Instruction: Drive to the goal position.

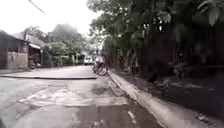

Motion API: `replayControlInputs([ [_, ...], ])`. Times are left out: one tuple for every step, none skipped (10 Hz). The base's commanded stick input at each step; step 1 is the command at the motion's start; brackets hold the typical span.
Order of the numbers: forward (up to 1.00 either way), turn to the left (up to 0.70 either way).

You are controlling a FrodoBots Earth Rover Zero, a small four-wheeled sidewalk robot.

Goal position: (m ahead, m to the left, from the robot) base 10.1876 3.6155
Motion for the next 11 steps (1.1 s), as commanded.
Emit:
replayControlInputs([
  [1.0, 0.0],
  [1.0, 0.27],
  [1.0, 0.27],
  [1.0, 0.27],
  [1.0, 0.27],
  [1.0, 0.27],
  [1.0, 0.1],
  [1.0, 0.0],
  [1.0, 0.0],
  [1.0, 0.0],
  [1.0, 0.0],
])
